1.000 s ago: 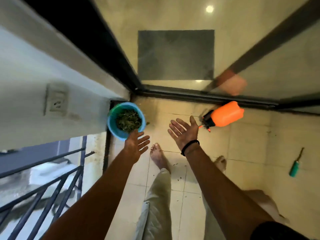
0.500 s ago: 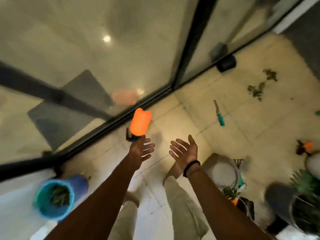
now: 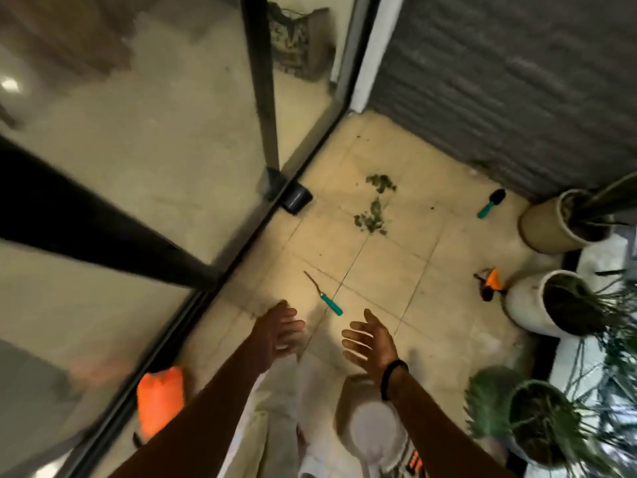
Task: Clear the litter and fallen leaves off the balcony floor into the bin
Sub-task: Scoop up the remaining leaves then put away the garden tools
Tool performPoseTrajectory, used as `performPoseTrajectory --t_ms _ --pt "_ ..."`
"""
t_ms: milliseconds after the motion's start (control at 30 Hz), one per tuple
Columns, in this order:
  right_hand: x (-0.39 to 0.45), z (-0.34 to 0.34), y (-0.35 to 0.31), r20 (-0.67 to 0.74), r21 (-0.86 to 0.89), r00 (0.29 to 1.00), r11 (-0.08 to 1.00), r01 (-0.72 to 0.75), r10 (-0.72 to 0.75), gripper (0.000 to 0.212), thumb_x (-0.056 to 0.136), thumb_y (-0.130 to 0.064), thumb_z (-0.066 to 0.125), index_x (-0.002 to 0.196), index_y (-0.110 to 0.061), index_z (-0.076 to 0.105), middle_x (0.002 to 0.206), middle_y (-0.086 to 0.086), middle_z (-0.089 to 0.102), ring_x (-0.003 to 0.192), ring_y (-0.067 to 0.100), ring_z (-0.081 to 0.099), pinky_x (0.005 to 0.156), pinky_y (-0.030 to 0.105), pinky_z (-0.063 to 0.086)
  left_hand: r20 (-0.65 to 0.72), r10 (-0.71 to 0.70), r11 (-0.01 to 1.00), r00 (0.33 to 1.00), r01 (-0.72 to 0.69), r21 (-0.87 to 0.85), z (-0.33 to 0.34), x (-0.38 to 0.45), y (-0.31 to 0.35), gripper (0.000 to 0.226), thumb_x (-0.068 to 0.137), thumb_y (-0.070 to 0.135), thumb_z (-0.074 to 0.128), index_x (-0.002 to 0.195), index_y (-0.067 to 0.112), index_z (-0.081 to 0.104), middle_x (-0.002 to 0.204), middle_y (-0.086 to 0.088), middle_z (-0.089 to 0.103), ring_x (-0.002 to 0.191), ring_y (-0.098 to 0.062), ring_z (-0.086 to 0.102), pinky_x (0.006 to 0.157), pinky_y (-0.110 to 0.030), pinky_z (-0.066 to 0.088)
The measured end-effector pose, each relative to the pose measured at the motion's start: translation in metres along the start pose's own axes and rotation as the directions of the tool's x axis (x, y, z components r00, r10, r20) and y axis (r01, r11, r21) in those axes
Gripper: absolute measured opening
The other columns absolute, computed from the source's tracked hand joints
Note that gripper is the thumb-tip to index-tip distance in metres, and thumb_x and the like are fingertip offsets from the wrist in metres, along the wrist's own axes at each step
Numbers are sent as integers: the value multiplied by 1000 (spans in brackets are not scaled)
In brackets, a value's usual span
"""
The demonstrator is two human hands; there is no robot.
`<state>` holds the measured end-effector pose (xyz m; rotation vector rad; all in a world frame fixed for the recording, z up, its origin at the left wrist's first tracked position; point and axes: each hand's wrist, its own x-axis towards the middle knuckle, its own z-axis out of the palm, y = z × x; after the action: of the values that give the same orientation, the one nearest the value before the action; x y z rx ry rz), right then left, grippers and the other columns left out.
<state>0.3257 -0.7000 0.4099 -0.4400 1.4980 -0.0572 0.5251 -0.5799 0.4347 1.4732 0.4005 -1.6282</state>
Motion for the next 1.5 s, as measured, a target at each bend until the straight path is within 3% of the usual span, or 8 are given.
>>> performPoseTrajectory --t_ms 333,467,667,800,1000,1133,1300,1500 --pt "84 -50 -225 -94 -111 993 992 60 -71 42 96 -38 66 119 -2 68 110 18 71 94 32 65 88 45 55 -100 0 942 995 34 334 154 143 179 39 101 45 56 116 10 66 108 -12 74 88 -25 64 76 -31 43" --pt "129 -64 -325 -59 -111 990 986 124 -131 36 97 -25 68 115 6 66 92 18 68 72 28 59 65 32 46 -148 101 944 984 -48 328 225 180 227 27 101 40 58 111 15 62 109 -15 69 82 -23 63 67 -28 48" --pt "263 -94 -444 128 -559 940 759 333 -318 33 94 -48 67 96 -16 74 89 2 75 92 27 70 76 37 57 -336 484 763 808 -202 614 310 282 237 57 104 52 46 150 19 41 138 -15 59 127 -29 56 103 -37 44" --pt "382 -105 -511 346 -732 835 433 526 -428 45 98 -54 58 129 -21 61 107 -7 68 100 17 64 77 19 47 -514 509 793 691 -144 591 336 400 191 70 104 54 43 159 15 27 160 -13 36 147 -29 34 118 -40 29" --pt "580 -108 -548 598 -727 652 26 686 -466 89 90 -78 43 155 -18 37 155 7 43 139 23 45 114 42 39 -669 452 824 590 11 567 354 579 72 91 96 70 38 162 13 12 168 -18 17 155 -35 16 124 -54 22" --pt "700 -91 -542 764 -600 479 -204 773 -432 98 92 -74 41 163 -14 10 170 6 13 156 20 14 126 36 16 -574 599 717 558 -54 695 356 679 22 108 90 79 42 163 14 -3 171 -8 -9 158 -25 -9 127 -54 7" --pt "786 -55 -530 845 -312 119 -299 902 -522 92 99 -65 40 157 5 23 164 21 26 152 33 26 121 54 28 -577 750 658 323 -282 698 357 750 31 90 98 64 34 163 7 10 172 -8 -1 159 -27 -2 126 -58 4" --pt "803 -38 -507 987 -6 -82 -535 845 -141 91 96 -71 31 146 3 48 157 20 40 150 36 31 118 58 29 -549 821 547 156 -491 678 369 791 78 74 103 47 33 159 1 24 169 -13 17 158 -27 12 123 -58 19"
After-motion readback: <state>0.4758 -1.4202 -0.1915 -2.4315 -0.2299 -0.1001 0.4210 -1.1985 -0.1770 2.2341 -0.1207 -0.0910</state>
